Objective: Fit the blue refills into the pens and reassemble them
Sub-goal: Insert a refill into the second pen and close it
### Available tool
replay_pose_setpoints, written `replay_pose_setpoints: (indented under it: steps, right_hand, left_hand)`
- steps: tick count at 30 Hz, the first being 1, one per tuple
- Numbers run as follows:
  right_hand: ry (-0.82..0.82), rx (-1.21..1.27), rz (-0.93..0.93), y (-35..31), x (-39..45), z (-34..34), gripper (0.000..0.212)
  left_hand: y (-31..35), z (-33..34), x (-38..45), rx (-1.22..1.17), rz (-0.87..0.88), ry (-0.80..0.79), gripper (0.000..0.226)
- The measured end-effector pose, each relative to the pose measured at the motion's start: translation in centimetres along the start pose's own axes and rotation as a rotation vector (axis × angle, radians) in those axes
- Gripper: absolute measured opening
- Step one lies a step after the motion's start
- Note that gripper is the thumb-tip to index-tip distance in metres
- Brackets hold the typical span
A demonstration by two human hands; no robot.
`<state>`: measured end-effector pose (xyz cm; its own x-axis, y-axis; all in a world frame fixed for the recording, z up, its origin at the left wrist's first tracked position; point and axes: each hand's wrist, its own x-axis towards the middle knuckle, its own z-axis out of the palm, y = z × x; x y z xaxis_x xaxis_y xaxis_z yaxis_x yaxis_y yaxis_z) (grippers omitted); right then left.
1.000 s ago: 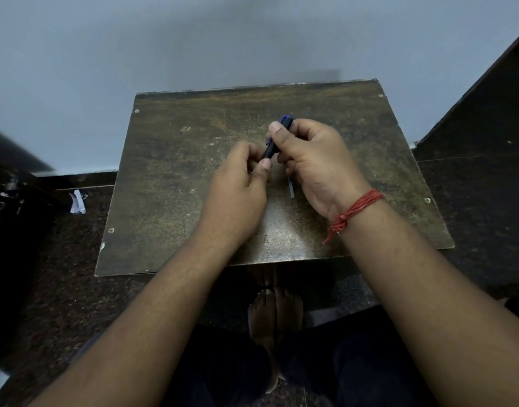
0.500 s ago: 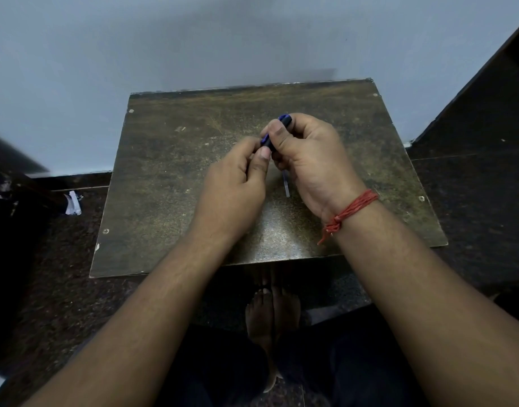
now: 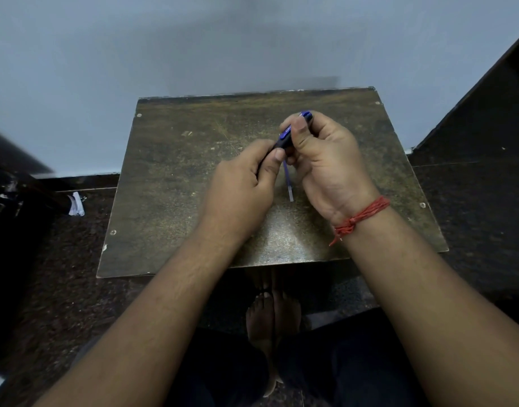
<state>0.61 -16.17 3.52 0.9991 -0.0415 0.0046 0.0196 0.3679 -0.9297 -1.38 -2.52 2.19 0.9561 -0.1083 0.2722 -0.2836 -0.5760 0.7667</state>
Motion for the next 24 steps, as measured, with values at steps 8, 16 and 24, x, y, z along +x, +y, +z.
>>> replay_pose_setpoints:
  steps: [8, 16, 24]
  right_hand:
    - [0.28, -0.95, -0.195, -0.7, 1.5, -4.5, 0.017]
    - [0.11, -1.525, -0.236, 0.4, 0.9, -1.9, 0.022]
    - [0.111, -1.666, -0.086, 0.9, 1.3, -1.5, 0.026]
  left_hand:
    - [-1.1, -0.1, -0.2, -0.171, -0.125, 0.095, 0.027]
    - [-1.2, -0.7, 0.5, -0.939, -0.496, 0.035, 0.028]
    - [-1.1, -0.7, 0.4, -1.031, -0.546, -0.019, 0.025]
